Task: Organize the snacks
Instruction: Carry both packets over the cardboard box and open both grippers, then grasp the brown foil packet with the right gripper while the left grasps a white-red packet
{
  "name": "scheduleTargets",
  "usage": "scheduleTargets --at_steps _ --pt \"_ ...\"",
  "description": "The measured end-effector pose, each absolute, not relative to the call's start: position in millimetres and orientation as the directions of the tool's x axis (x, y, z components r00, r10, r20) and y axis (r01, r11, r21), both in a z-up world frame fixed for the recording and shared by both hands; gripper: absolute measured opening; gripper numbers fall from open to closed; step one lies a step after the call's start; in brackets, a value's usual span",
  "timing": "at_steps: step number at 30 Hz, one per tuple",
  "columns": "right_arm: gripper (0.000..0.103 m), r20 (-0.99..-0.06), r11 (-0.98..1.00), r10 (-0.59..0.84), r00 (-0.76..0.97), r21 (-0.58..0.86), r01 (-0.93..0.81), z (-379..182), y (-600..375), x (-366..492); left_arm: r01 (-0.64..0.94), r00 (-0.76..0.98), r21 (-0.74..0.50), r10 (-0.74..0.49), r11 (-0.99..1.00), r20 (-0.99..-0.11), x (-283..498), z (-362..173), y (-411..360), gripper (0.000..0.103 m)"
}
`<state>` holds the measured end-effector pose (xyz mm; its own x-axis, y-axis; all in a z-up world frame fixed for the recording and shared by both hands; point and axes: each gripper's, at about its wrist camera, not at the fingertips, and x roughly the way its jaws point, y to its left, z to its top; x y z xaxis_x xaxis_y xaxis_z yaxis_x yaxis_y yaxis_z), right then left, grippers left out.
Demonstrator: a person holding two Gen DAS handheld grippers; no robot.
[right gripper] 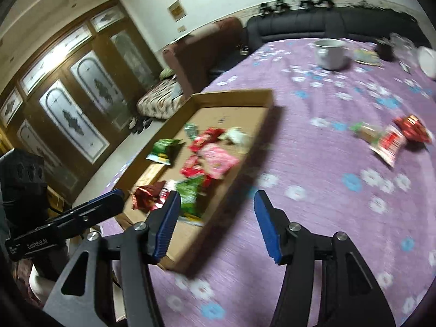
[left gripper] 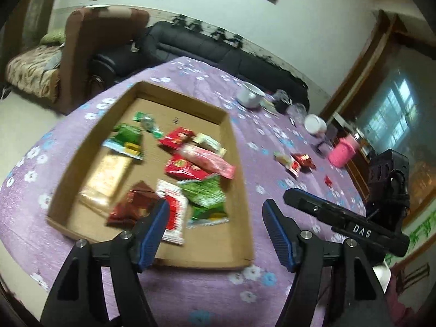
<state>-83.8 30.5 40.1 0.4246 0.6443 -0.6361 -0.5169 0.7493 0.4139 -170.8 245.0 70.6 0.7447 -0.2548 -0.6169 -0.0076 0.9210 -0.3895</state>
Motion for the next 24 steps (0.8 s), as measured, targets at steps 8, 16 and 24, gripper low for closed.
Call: scheduleTargets --at_steps 8,16,24 --pt "0.058 -0.644 0.847 0.531 0.551 0.420 -0.326 35 -101 -85 0.106 0.702 -0.363 -0.328 0.926 -0.632 -166 81 189 0.072" --pt "0.062 -0.644 0.900 0.382 0.663 0.423 -0.108 34 -215 -82 0.270 0.580 -0.330 -0.427 0.904 -0.694 -138 64 98 0.074" --pt "0.062 -0.655 0.905 0.385 0.650 0.405 -0.128 40 -215 -43 0.293 0.528 -0.244 -0.369 0.924 -0.765 -91 30 43 0.074"
